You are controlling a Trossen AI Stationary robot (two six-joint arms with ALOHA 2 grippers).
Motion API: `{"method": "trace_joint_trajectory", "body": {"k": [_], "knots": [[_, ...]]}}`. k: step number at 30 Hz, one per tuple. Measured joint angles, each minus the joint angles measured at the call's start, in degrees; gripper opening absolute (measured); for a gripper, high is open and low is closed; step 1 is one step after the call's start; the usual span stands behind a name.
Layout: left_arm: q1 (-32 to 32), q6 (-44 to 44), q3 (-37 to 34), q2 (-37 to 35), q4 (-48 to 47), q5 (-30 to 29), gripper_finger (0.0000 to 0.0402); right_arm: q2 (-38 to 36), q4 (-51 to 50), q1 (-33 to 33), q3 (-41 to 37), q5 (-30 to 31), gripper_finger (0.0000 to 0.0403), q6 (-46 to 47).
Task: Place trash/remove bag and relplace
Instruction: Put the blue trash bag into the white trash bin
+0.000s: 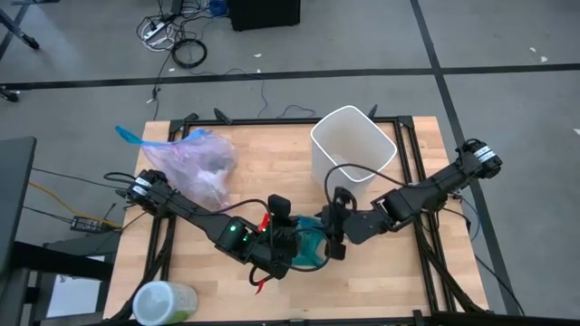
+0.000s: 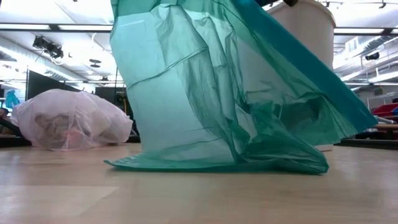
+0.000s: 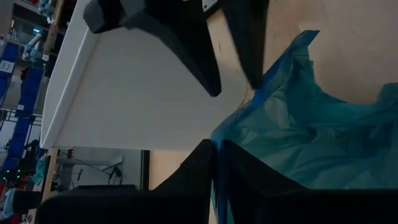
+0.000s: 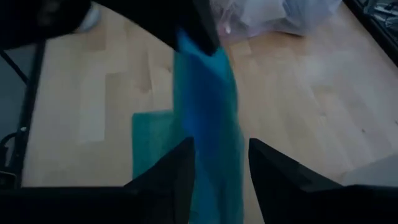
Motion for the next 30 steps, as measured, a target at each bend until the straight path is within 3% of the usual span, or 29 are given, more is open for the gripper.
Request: {"method": "trace_joint_trajectory", "body": {"k": [11,30], "knots": [[0.5,0.0,0.0,0.0,0.3,-0.2,0.0044,0.1,5.6,-0.8,-3.9,-1.2,0.0126,0.0],[2.3,0.3,0.0,0.0,2.4,-0.1,0.0044,0.1,4.8,-2.7,-3.8,-0.8,0.0102,-0.6]]}}
